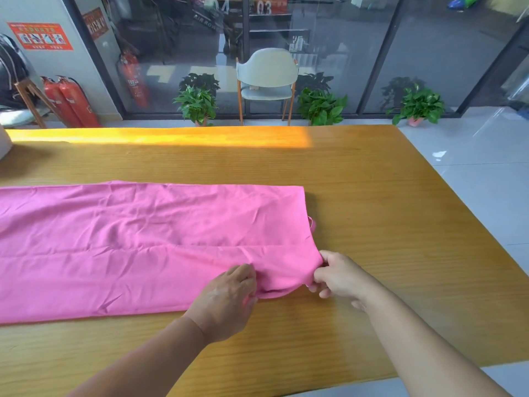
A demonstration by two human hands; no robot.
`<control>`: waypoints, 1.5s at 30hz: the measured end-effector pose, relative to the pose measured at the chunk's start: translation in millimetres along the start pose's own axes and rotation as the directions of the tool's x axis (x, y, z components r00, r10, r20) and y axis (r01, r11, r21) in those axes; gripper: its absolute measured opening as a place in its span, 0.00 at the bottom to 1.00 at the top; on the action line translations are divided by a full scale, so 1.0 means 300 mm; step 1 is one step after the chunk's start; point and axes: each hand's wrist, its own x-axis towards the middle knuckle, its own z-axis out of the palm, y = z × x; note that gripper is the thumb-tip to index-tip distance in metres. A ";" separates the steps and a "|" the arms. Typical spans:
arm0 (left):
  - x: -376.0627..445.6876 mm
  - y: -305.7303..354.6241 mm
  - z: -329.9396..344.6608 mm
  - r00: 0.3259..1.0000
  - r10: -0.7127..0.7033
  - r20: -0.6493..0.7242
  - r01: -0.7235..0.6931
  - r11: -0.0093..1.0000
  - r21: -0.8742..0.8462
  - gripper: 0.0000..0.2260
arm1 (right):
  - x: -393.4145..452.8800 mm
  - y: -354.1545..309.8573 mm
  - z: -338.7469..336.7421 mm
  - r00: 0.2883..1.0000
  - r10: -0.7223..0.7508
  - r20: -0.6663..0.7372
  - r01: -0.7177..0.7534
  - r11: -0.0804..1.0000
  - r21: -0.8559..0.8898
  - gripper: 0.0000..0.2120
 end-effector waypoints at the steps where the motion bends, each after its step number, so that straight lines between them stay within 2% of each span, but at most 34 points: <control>1: -0.003 0.001 0.001 1.000 0.003 0.003 -0.003 1.000 0.002 0.05 | -0.004 0.012 0.001 0.999 0.018 0.037 -0.018 1.000 -0.006 0.08; 4: -0.014 0.002 0.006 0.999 0.018 0.030 -0.019 1.000 0.015 0.05 | -0.005 0.062 0.009 0.998 0.056 0.026 -0.054 0.994 -0.091 0.06; 9: -0.042 0.017 0.017 0.990 0.081 0.118 -0.089 0.994 0.058 0.03 | -0.009 0.090 -0.008 0.989 0.142 0.031 -0.138 0.983 -0.122 0.06; 12: -0.052 0.022 0.025 0.988 0.030 0.150 -0.046 0.994 0.100 0.10 | 0.001 0.092 -0.006 0.976 0.216 0.006 -0.212 0.959 -0.188 0.07; 14: -0.045 0.018 0.035 0.991 -0.004 0.137 -0.014 0.992 0.127 0.14 | 0.007 0.084 -0.005 0.973 0.232 -0.005 -0.227 0.947 -0.228 0.06; 18: -0.027 0.011 0.046 0.994 0.048 0.101 -0.063 0.986 0.153 0.10 | -0.006 0.058 -0.027 0.954 0.288 0.082 -0.267 0.943 -0.201 0.05; 21: -0.034 0.034 0.035 0.983 0.059 0.173 -0.080 0.990 0.119 0.09 | -0.007 0.057 -0.035 0.940 0.339 0.035 -0.292 0.854 -0.431 0.09; 23: -0.047 0.046 0.027 0.971 0.017 0.238 -0.038 0.996 0.082 0.10 | -0.010 0.037 -0.031 0.932 0.356 -0.069 -0.312 0.693 -0.650 0.12; 25: -0.041 0.057 0.016 0.982 -0.012 0.188 0.007 1.000 0.026 0.11 | -0.040 -0.016 -0.024 0.939 0.299 -0.168 -0.305 0.502 -0.810 0.07; 26: -0.033 0.052 0.017 0.996 -0.005 0.088 0.005 1.000 0.001 0.10 | -0.055 -0.043 -0.016 0.948 0.246 -0.201 -0.296 0.454 -0.840 0.06; 28: -0.007 0.032 0.024 0.991 -0.032 -0.128 0.029 0.999 -0.027 0.08 | -0.076 -0.083 0.014 0.964 0.088 -0.251 -0.263 0.450 -0.854 0.07; 29: 0.008 0.018 0.025 0.980 -0.089 -0.178 0.089 0.996 -0.005 0.09 | -0.076 -0.095 0.037 0.963 -0.031 -0.268 -0.222 0.472 -0.853 0.07; 30: 0.025 0.008 0.022 0.971 -0.179 -0.160 0.186 0.982 0.030 0.14 | -0.070 -0.101 0.064 0.948 -0.161 -0.274 -0.160 0.506 -0.848 0.06; 32: 0.036 -0.029 0.041 0.938 -0.345 -0.036 0.346 0.928 0.138 0.30 | -0.036 -0.084 0.141 0.879 -0.409 -0.246 0.042 0.580 -0.814 0.10; 33: 0.035 -0.045 0.051 0.929 -0.369 -0.007 0.364 0.911 0.195 0.32 | -0.010 -0.067 0.190 0.832 -0.514 -0.208 0.153 0.573 -0.805 0.14; 35: 0.024 -0.063 0.063 0.930 -0.366 0.025 0.348 0.903 0.250 0.34 | 0.037 -0.047 0.290 0.761 -0.633 -0.144 0.305 0.544 -0.782 0.20; 36: 0.017 -0.065 0.069 0.926 -0.373 0.061 0.344 0.897 0.276 0.34 | 0.057 -0.042 0.337 0.743 -0.660 -0.109 0.365 0.537 -0.761 0.22; 38: 0.005 -0.077 0.078 0.930 -0.360 0.078 0.319 0.892 0.319 0.36 | 0.086 -0.031 0.400 0.781 -0.623 -0.036 0.415 0.562 -0.715 0.24; 40: -0.005 -0.082 0.078 0.935 -0.346 0.081 0.302 0.893 0.333 0.38 | 0.105 0.019 0.400 0.847 -0.531 -0.017 0.364 0.603 -0.710 0.28; 43: -0.018 -0.096 0.065 0.939 -0.330 0.096 0.286 0.905 0.316 0.46 | 0.117 0.115 0.326 0.876 -0.479 -0.050 0.250 0.541 -0.803 0.35; 45: -0.027 -0.102 0.060 0.936 -0.331 0.121 0.283 0.911 0.301 0.48 | 0.133 0.148 0.262 0.906 -0.412 -0.099 0.155 0.540 -0.827 0.34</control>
